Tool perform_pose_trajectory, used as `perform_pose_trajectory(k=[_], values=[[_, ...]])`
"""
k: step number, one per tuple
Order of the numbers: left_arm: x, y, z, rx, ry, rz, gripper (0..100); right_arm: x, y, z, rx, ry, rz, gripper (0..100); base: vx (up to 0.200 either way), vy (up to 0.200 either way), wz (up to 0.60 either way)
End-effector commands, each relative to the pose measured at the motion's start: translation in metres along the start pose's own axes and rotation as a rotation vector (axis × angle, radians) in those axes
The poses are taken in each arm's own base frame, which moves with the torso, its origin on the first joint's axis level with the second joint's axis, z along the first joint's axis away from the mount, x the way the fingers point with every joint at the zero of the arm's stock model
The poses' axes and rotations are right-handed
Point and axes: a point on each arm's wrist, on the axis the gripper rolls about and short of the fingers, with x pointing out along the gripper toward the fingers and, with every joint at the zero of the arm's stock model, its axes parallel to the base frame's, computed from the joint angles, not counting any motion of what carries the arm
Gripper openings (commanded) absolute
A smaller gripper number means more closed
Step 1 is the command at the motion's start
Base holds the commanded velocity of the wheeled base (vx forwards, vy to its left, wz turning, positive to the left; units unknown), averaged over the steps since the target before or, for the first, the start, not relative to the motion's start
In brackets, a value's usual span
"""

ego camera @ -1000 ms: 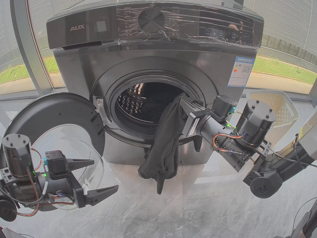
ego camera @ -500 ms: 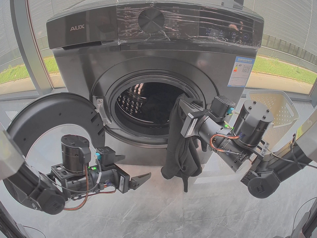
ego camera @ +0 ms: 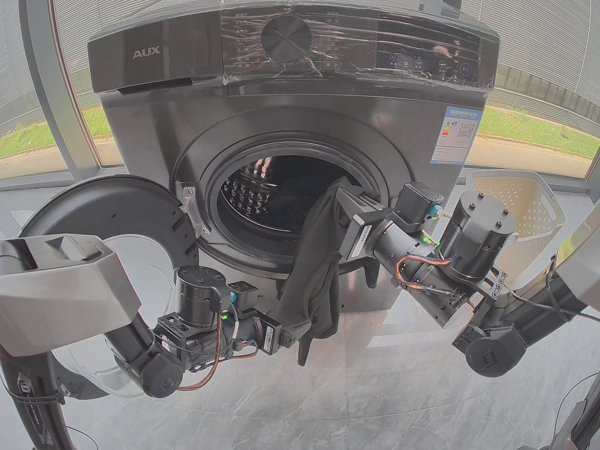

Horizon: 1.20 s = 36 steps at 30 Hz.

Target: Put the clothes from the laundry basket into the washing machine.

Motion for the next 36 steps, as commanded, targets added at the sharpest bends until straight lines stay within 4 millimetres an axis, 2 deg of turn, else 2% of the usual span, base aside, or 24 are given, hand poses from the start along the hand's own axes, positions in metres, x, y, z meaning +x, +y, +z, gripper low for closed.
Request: perform_pose_trajectory(k=[1, 15, 26, 36], values=[[0.015, 0.002, -0.016, -0.004, 0.035, 0.009, 100, 0.001, 0.002, -0.004, 0.000, 0.008, 0.005, 0, 0.000, 0.000, 0.00], [0.037, 0.005, -0.031, -0.005, 0.042, 0.007, 100, 0.007, 0.015, -0.003, 0.028, -0.015, 0.032, 0, 0.000, 0.000, 0.00], [0.052, 0.006, -0.036, -0.005, 0.036, 0.003, 100, 0.009, 0.015, -0.005, 0.030, -0.025, 0.035, 0, 0.000, 0.000, 0.00], [0.080, 0.013, -0.038, -0.027, -0.003, 0.018, 100, 0.008, 0.015, -0.004, 0.032, -0.030, 0.034, 0, 0.000, 0.000, 0.00]])
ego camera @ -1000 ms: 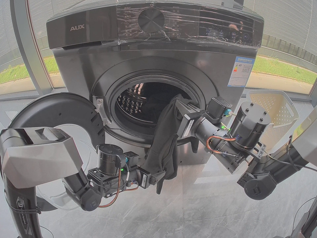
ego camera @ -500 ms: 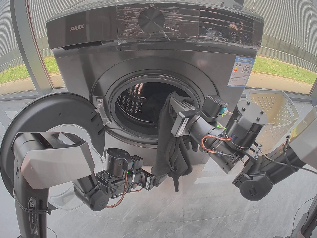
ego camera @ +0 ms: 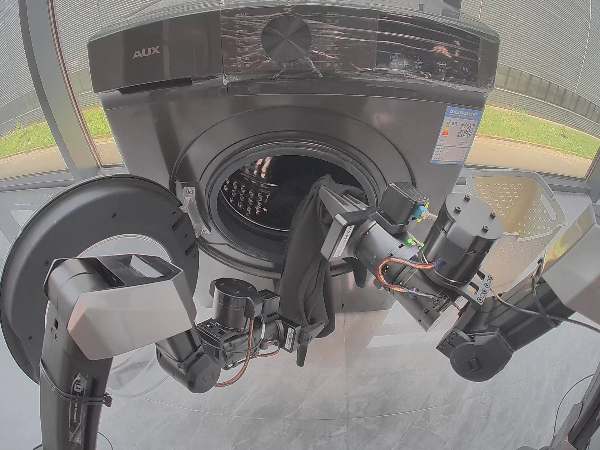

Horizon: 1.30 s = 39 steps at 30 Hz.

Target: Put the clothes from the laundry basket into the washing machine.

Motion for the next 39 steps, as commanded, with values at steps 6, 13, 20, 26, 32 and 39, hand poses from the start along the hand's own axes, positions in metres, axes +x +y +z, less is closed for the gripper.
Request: perform_pose_trajectory(k=[6, 13, 20, 26, 32, 39], values=[[0.018, 0.011, -0.003, -0.013, -0.033, 0.069, 0, -0.001, -0.002, 0.002, 0.000, -0.004, -0.006, 0, 0.000, 0.000, 0.00], [0.016, 0.011, 0.001, -0.012, -0.064, 0.075, 0, 0.000, -0.005, 0.003, -0.001, -0.007, -0.018, 0, 0.000, 0.000, 0.00], [-0.004, 0.008, 0.017, -0.005, -0.122, 0.067, 0, 0.001, -0.026, 0.005, -0.018, -0.008, -0.073, 0, 0.000, 0.000, 0.00], [-0.059, 0.001, 0.047, 0.018, -0.226, 0.001, 0, -0.007, -0.055, -0.003, -0.044, 0.042, -0.152, 0, 0.000, 0.000, 0.00], [-0.102, 0.001, 0.061, 0.023, -0.329, -0.050, 0, -0.025, -0.062, -0.025, -0.055, 0.155, -0.141, 0, 0.000, 0.000, 0.00], [-0.121, 0.002, 0.046, 0.028, -0.298, -0.052, 0, -0.026, -0.069, -0.028, -0.030, 0.173, -0.174, 0, 0.000, 0.000, 0.00]])
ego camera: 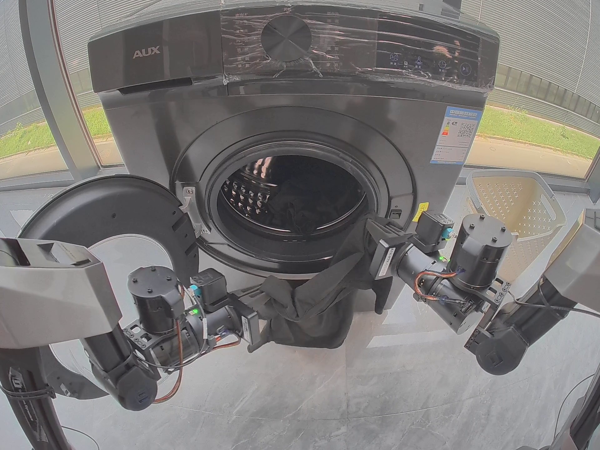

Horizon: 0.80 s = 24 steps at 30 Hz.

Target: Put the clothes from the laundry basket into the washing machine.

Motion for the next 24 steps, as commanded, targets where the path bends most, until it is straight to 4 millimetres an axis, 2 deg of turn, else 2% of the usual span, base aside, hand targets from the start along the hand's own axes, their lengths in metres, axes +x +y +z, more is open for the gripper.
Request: perform_pose_trajectory(k=[1, 3, 7, 12, 21, 24], values=[[-0.023, 0.003, 0.004, 0.003, 0.008, 0.021, 0, 0.000, -0.012, -0.006, 0.003, 0.022, -0.040, 0, 0.000, 0.000, 0.00], [-0.027, 0.004, 0.000, 0.000, 0.029, 0.030, 0, 0.000, -0.016, -0.010, 0.002, 0.029, -0.054, 0, 0.000, 0.000, 0.00], [-0.028, 0.006, -0.004, -0.010, 0.047, 0.037, 0, 0.001, -0.014, -0.004, 0.004, -0.008, -0.047, 0, 0.000, 0.000, 0.00], [-0.016, 0.005, -0.012, -0.014, 0.063, 0.021, 0, 0.001, -0.010, -0.002, -0.001, -0.017, -0.034, 0, 0.000, 0.000, 0.00], [0.016, 0.015, -0.053, -0.009, 0.143, 0.036, 0, 0.002, -0.004, -0.001, -0.002, -0.019, -0.018, 0, 0.000, 0.000, 0.00], [0.017, 0.016, -0.052, -0.008, 0.136, 0.036, 0, 0.002, -0.004, -0.001, -0.002, -0.017, -0.018, 0, 0.000, 0.000, 0.00]])
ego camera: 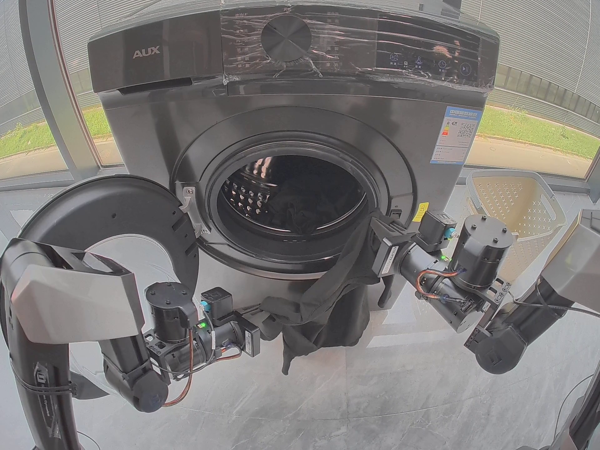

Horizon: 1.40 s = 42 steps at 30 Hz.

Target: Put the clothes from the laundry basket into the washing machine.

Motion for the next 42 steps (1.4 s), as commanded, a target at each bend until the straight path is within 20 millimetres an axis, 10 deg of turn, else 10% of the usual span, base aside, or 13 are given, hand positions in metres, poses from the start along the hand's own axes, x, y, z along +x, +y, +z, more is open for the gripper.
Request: perform_pose_trajectory(k=[1, 13, 14, 26, 42], values=[[0.009, 0.003, -0.012, -0.004, 0.022, 0.005, 0, 0.000, 0.001, 0.000, 0.001, -0.002, 0.003, 0, 0.000, 0.000, 0.00], [-0.026, -0.002, 0.059, -0.003, -0.199, -0.004, 0, 0.001, -0.005, -0.009, 0.001, 0.028, -0.017, 0, 0.000, 0.000, 0.00], [-0.027, 0.000, 0.061, 0.000, -0.206, 0.002, 0, 0.002, -0.006, -0.012, -0.001, 0.037, -0.020, 100, 0.000, 0.000, 0.00], [-0.025, -0.002, 0.063, 0.010, -0.214, 0.009, 0, -0.003, -0.018, -0.049, -0.027, 0.172, -0.058, 100, 0.000, 0.000, 0.00], [-0.021, -0.007, 0.064, 0.011, -0.226, 0.028, 0, -0.026, 0.024, -0.080, -0.073, 0.293, 0.126, 100, 0.000, 0.000, 0.00]])
